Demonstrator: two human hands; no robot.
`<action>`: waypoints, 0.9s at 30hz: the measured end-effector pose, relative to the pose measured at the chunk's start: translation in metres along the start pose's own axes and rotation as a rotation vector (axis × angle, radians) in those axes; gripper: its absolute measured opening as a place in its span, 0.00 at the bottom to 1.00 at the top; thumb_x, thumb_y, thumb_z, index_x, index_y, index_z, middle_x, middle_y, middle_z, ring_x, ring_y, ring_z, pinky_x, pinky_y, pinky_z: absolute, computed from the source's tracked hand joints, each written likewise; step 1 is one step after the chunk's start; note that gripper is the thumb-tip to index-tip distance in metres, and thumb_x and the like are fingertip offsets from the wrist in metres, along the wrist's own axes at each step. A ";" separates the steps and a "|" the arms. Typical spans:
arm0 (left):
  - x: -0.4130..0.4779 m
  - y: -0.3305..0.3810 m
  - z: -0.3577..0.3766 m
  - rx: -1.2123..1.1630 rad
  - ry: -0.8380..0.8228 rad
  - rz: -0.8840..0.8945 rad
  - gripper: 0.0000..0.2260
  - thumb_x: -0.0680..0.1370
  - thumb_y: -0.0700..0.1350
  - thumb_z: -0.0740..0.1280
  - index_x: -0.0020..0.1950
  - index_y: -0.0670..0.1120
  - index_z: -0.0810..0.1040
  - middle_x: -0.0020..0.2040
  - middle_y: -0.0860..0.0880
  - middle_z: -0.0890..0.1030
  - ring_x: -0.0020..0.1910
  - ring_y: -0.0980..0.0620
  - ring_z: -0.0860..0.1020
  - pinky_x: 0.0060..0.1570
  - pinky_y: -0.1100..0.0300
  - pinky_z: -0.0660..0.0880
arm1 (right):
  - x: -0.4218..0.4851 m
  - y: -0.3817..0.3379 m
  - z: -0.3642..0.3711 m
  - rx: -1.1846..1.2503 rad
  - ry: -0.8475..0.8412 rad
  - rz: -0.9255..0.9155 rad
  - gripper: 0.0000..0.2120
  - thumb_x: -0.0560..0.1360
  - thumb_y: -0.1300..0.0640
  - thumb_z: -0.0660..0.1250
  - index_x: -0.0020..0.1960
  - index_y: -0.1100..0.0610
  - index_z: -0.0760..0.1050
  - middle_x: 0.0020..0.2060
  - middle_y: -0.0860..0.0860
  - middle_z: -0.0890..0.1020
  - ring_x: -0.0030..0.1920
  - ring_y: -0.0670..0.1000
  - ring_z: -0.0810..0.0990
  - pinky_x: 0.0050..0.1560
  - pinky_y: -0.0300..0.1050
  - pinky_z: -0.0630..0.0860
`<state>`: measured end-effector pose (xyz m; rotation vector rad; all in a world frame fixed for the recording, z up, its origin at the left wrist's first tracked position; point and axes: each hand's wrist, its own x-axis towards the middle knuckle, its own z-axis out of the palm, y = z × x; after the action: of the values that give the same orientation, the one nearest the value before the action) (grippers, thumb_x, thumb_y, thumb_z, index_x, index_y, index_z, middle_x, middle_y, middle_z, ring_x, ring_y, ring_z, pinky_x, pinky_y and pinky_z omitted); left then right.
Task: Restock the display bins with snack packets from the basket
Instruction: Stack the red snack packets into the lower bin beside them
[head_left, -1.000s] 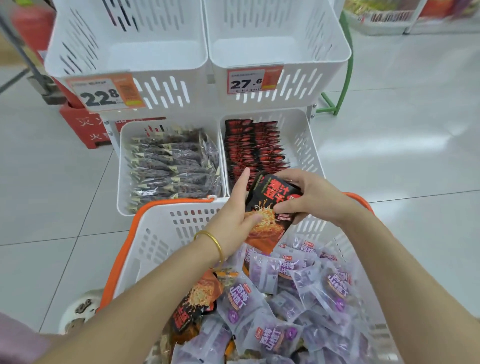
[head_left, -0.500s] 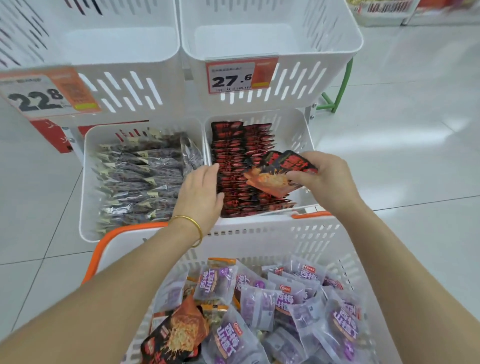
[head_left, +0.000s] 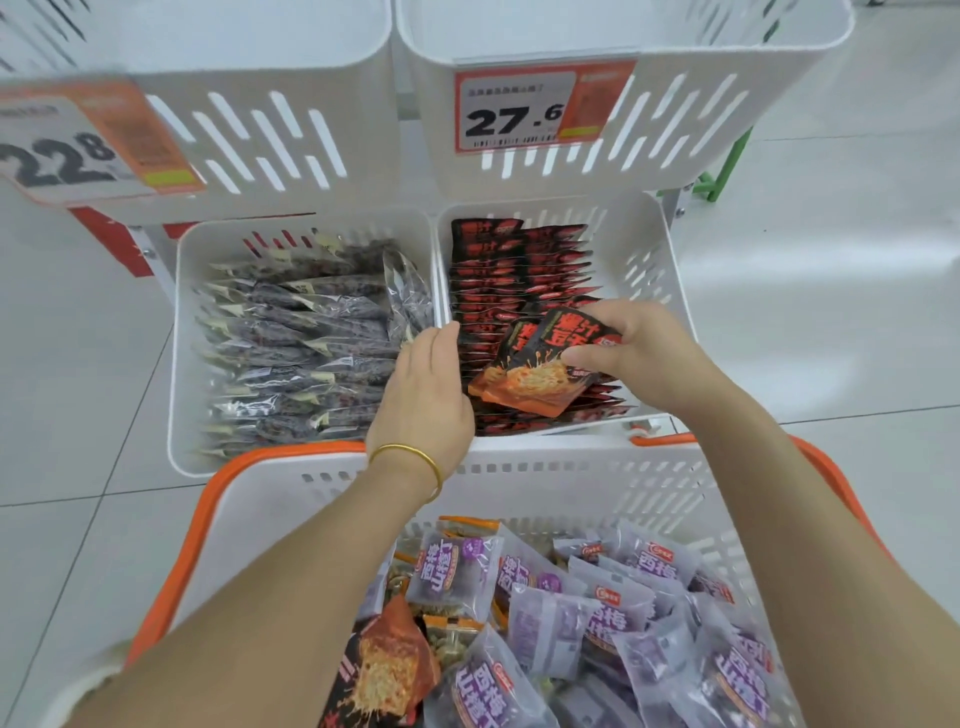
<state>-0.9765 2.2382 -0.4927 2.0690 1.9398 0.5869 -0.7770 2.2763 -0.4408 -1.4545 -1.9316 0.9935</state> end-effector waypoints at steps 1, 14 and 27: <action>0.000 0.000 0.000 -0.004 -0.001 0.002 0.28 0.77 0.36 0.56 0.76 0.44 0.52 0.73 0.46 0.58 0.73 0.48 0.55 0.72 0.57 0.55 | -0.002 0.000 -0.001 0.044 0.030 -0.001 0.08 0.72 0.64 0.70 0.45 0.51 0.78 0.38 0.46 0.81 0.37 0.42 0.77 0.40 0.36 0.74; 0.000 -0.002 0.000 -0.018 0.014 0.013 0.25 0.78 0.42 0.57 0.75 0.44 0.55 0.71 0.46 0.62 0.71 0.50 0.60 0.68 0.57 0.60 | -0.001 -0.005 0.000 -0.060 0.011 -0.017 0.08 0.72 0.64 0.70 0.46 0.52 0.79 0.37 0.47 0.80 0.40 0.49 0.78 0.44 0.42 0.74; -0.002 0.000 -0.001 -0.048 0.052 0.036 0.26 0.77 0.48 0.61 0.74 0.44 0.58 0.69 0.46 0.66 0.69 0.49 0.63 0.67 0.56 0.62 | -0.011 -0.005 -0.006 0.131 0.073 -0.008 0.12 0.72 0.66 0.70 0.42 0.48 0.79 0.37 0.48 0.83 0.37 0.44 0.79 0.45 0.41 0.77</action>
<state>-0.9769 2.2363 -0.4915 2.0830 1.9012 0.6942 -0.7718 2.2661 -0.4327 -1.3889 -1.7849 1.0284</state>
